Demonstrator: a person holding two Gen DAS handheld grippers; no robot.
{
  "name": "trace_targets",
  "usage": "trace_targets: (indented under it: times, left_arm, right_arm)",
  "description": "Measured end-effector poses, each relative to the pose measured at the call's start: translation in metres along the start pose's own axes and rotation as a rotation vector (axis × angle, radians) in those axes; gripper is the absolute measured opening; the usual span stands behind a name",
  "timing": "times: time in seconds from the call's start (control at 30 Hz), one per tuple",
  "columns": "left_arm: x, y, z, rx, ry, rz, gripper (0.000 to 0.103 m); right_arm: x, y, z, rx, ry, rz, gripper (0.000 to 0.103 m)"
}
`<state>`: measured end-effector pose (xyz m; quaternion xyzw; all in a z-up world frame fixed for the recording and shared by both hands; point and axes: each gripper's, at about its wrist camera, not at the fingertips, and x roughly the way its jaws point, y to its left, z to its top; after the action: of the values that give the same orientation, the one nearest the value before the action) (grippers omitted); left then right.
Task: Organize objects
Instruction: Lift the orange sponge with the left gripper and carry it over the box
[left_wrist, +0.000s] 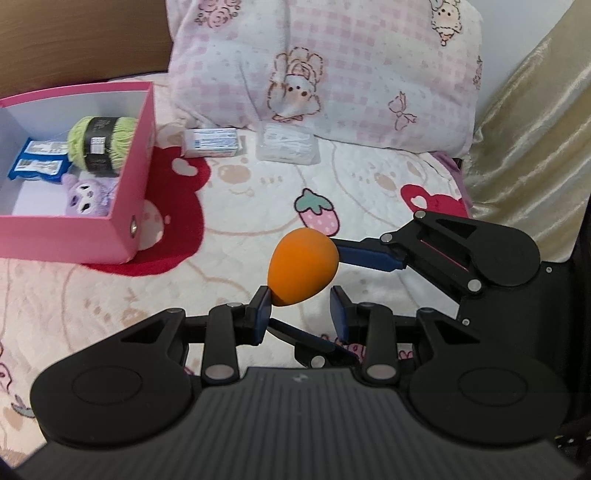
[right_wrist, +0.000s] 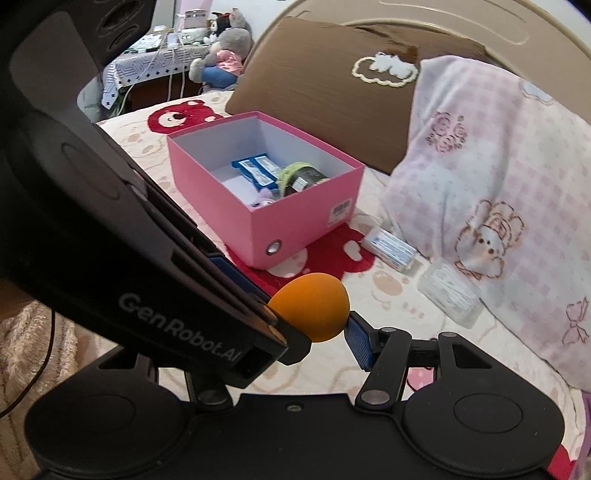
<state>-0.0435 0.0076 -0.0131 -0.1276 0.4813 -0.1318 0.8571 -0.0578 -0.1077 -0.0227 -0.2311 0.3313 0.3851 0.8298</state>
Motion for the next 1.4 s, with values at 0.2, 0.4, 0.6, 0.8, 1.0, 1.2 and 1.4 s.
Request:
trace_targets:
  times: [0.2,0.4,0.6,0.8,1.0,1.2,1.4]
  left_arm:
    - [-0.013,0.013,-0.011,-0.026,-0.004,0.019,0.033]
    - [-0.026,0.027,-0.018,-0.055,-0.012,0.037,0.033]
    - [-0.043,0.038,-0.018,-0.071,-0.042,0.061,0.033]
    - [-0.064,0.045,-0.013,-0.072,-0.088,0.078,0.033]
    - [-0.075,0.056,0.000,-0.081,-0.129,0.098,0.033]
    - [-0.075,0.078,0.021,-0.109,-0.141,0.115,0.033]
    - [-0.061,0.114,0.053,-0.177,-0.140,0.138,0.032]
  right_arm:
    - [0.001,0.016,0.005,-0.048,-0.006,0.029,0.063]
    - [0.003,0.031,0.012,-0.098,-0.011,0.058,0.063]
    - [0.004,0.044,0.026,-0.150,-0.025,0.063,0.063]
    - [-0.001,0.052,0.042,-0.177,-0.061,0.061,0.063]
    - [0.003,0.059,0.061,-0.213,-0.088,0.043,0.063]
    - [0.021,0.057,0.084,-0.259,-0.096,0.050,0.063]
    - [0.059,0.043,0.118,-0.231,-0.057,0.104,0.062]
